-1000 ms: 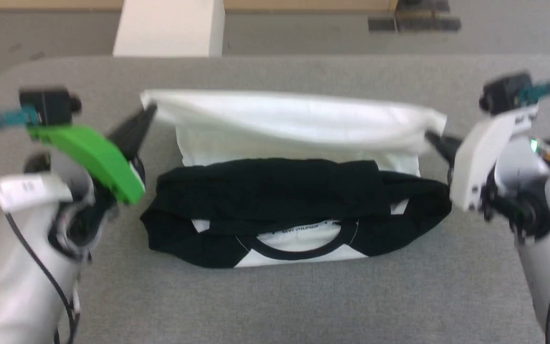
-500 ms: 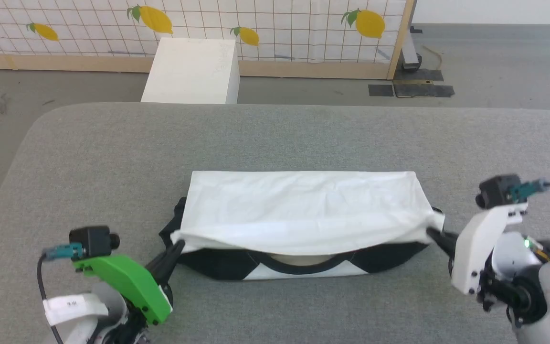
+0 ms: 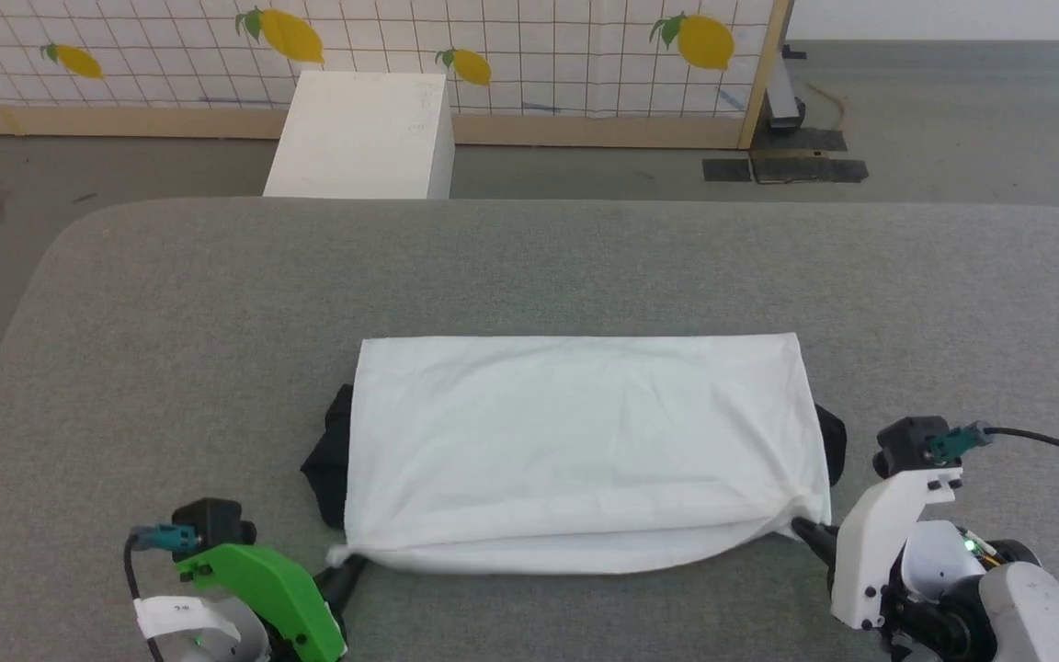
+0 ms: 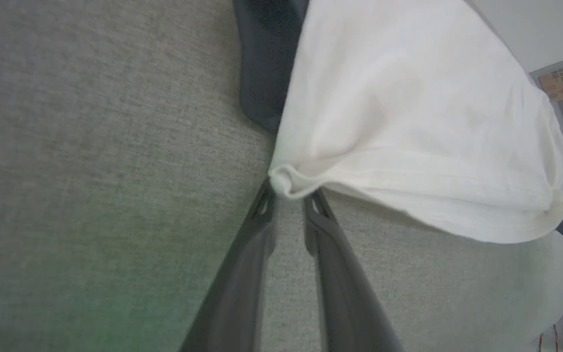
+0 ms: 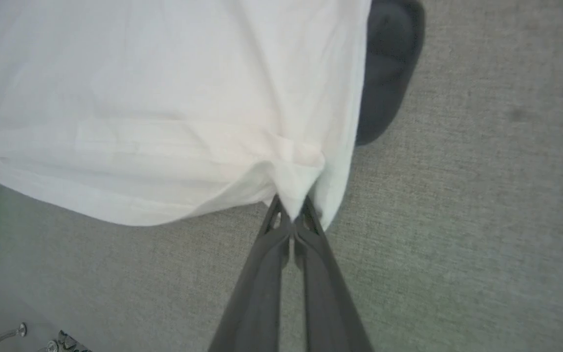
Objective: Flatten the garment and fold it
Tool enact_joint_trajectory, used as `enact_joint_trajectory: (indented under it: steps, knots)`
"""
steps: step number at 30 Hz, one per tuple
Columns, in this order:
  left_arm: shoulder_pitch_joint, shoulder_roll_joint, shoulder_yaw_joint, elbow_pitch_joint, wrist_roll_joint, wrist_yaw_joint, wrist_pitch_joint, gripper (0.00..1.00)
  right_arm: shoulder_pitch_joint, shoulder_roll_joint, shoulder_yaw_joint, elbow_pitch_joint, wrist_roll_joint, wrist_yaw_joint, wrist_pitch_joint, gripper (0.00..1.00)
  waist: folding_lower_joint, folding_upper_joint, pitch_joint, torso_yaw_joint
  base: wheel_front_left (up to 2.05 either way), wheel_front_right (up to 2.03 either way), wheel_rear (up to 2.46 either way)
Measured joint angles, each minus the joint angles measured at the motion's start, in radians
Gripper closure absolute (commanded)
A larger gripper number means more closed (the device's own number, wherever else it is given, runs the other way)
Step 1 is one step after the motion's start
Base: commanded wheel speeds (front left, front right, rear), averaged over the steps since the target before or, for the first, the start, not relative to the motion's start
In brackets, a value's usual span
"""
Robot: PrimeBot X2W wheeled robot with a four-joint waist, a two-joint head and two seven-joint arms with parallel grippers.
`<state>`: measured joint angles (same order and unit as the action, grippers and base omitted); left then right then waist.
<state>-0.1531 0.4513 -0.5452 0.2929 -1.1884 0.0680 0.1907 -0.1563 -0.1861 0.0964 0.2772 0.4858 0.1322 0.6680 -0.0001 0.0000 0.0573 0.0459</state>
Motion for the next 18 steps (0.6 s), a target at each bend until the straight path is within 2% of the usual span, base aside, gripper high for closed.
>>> enact_joint_trajectory:
  steps: [1,6,12,14,18]
  knots:
    - [0.000,0.001,-0.005,0.009,0.000,0.006,0.012,0.00,0.000,0.001,0.001,0.002,0.002,0.000,-0.001,0.00,0.0000,0.0000,-0.002,-0.001,0.00,0.00,0.00]
    - [-0.002,0.028,-0.001,0.000,-0.004,0.041,0.051,0.00,0.016,-0.009,-0.016,-0.025,0.035,0.000,-0.006,0.00,0.0000,0.0000,-0.016,-0.003,0.00,0.00,0.00]
    - [0.017,0.112,0.070,-0.118,-0.039,0.122,0.069,0.00,0.067,-0.038,-0.121,-0.131,0.096,0.000,0.042,0.00,0.0000,0.0000,-0.036,0.002,0.00,0.00,0.00]
    - [0.038,0.135,0.116,-0.175,-0.041,0.146,0.032,0.00,0.078,-0.039,-0.186,-0.172,0.116,0.000,0.068,0.00,0.0000,0.0000,-0.038,0.005,0.00,0.00,0.00]
    - [0.057,0.173,0.202,-0.260,0.017,0.143,-0.156,0.00,0.072,-0.044,-0.284,-0.230,0.113,0.000,0.129,0.00,0.0000,0.0000,-0.029,0.007,0.00,0.00,0.00]
